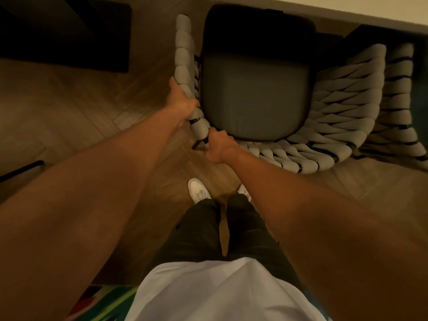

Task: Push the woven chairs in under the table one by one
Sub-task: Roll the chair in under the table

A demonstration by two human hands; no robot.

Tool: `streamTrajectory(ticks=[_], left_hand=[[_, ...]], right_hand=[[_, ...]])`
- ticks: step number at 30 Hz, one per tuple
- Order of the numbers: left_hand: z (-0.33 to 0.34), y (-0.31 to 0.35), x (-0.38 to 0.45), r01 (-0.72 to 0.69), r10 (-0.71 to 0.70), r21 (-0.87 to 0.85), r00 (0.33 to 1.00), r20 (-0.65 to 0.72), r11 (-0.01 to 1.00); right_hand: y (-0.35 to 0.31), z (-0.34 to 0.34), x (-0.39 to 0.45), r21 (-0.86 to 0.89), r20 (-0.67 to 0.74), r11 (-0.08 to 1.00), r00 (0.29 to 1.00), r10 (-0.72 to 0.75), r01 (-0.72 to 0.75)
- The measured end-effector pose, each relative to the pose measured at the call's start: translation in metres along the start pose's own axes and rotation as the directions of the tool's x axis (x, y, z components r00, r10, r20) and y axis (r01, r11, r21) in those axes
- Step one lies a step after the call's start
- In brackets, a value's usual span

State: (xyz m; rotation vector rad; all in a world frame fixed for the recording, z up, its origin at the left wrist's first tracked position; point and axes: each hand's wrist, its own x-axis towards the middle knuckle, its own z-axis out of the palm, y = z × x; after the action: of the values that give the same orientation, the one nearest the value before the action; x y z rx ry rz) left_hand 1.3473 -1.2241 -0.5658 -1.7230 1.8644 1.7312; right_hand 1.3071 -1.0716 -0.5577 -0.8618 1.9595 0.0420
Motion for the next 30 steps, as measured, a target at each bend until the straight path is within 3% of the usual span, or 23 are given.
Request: streamTrajectory(ticks=[3,8,10,13,17,22,24,27,30], left_hand=[[0.001,0.000,-0.007,-0.060,0.062,0.107,0.998,-0.014,0.992],[0.024,-0.019,-0.051,-0.285,0.346,0.303,0.922,-0.171,0.909],[0.038,-0.037,-0.069,-0.372,0.481,0.467,0.866,-0.136,0.802],[0.059,-0.056,-0.096,-0.482,0.586,0.677,0.805,0.091,0.556],[0.089,-0.057,-0.116,-0.620,0.498,0.749,0.738,0.456,0.233],[0.135,-0.028,-0.122,-0.687,0.298,0.726,0.701,0.648,0.038],[0.155,-0.025,-0.121,-0.679,0.248,0.734,0.713,0.655,0.013],[0.180,-0.027,-0.121,-0.642,0.233,0.764,0.755,0.612,0.072],[0.184,-0.020,-0.119,-0.657,0.278,0.752,0.733,0.620,0.054]], right_hand=[[0.007,0.003,-0.001,0.008,-0.025,1.000,1.000,-0.012,0.012],[0.041,0.005,-0.025,-0.006,-0.083,0.998,0.995,-0.062,0.062],[0.066,0.005,-0.040,-0.052,-0.072,0.997,0.995,-0.069,0.065],[0.112,-0.002,-0.061,-0.187,-0.048,0.982,0.998,-0.052,0.042],[0.176,-0.023,-0.081,-0.294,-0.054,0.955,0.999,0.007,-0.023],[0.227,-0.039,-0.089,-0.405,-0.098,0.913,0.995,0.004,-0.044],[0.234,-0.042,-0.087,-0.424,-0.114,0.905,0.993,-0.018,-0.032],[0.239,-0.043,-0.084,-0.440,-0.142,0.898,0.989,-0.044,-0.023],[0.243,-0.045,-0.078,-0.489,-0.135,0.872,0.988,-0.077,0.001]])
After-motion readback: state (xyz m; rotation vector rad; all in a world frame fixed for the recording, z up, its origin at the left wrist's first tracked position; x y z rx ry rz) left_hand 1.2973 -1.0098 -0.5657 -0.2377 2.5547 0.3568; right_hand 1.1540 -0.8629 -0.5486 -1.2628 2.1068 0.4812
